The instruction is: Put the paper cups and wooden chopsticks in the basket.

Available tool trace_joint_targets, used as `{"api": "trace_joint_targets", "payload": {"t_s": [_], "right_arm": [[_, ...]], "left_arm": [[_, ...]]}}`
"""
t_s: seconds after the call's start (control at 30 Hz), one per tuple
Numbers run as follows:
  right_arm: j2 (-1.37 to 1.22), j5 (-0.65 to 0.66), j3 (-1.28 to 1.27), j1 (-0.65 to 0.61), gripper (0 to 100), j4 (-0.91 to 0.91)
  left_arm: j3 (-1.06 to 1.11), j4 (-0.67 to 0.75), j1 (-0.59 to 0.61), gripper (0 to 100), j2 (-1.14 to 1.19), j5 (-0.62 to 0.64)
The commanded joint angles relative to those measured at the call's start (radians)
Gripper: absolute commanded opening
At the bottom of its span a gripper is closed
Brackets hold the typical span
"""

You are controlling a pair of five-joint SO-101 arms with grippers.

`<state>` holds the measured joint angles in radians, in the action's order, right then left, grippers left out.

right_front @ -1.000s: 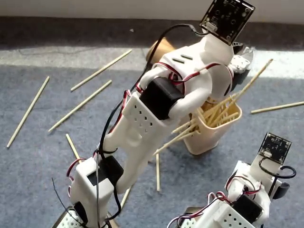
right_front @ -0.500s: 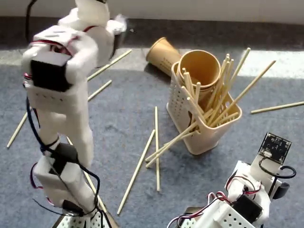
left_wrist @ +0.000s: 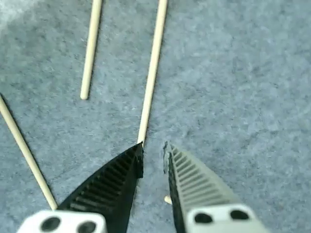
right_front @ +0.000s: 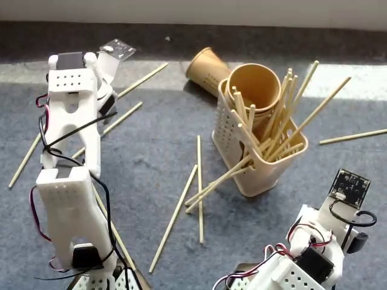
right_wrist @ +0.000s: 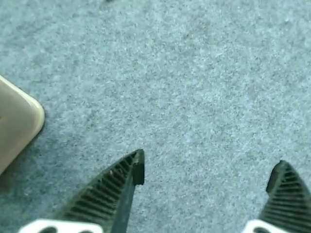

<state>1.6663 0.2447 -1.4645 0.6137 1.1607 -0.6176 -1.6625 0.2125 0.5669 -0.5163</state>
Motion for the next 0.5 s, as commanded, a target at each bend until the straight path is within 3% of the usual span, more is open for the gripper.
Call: {"api": "trace_joint_targets", "payload": {"t_s": [0.0,0.1,0.2,0.33,0.47], "right_arm": [[0.008,0.009,0.005,-0.01,38.2,-0.004],[0.008,0.009,0.005,-0.01,38.2,-0.004],[0.008,0.009,0.005,-0.01,38.2,-0.004],[0.008,0.009,0.005,-0.01,38.2,-0.004],[0.008,0.009,0.005,-0.01,38.2,-0.004]], "left_arm": [[-0.027,0.118,0.058,18,0.079,-0.018],[-0.027,0.12,0.059,25,0.174,-0.103],[-0.028,0.124,0.058,25,0.257,-0.146],[-0.061,0.133,0.062,20,0.349,-0.144],[-0.168,0.129,0.088,8,0.386,-0.143]]}}
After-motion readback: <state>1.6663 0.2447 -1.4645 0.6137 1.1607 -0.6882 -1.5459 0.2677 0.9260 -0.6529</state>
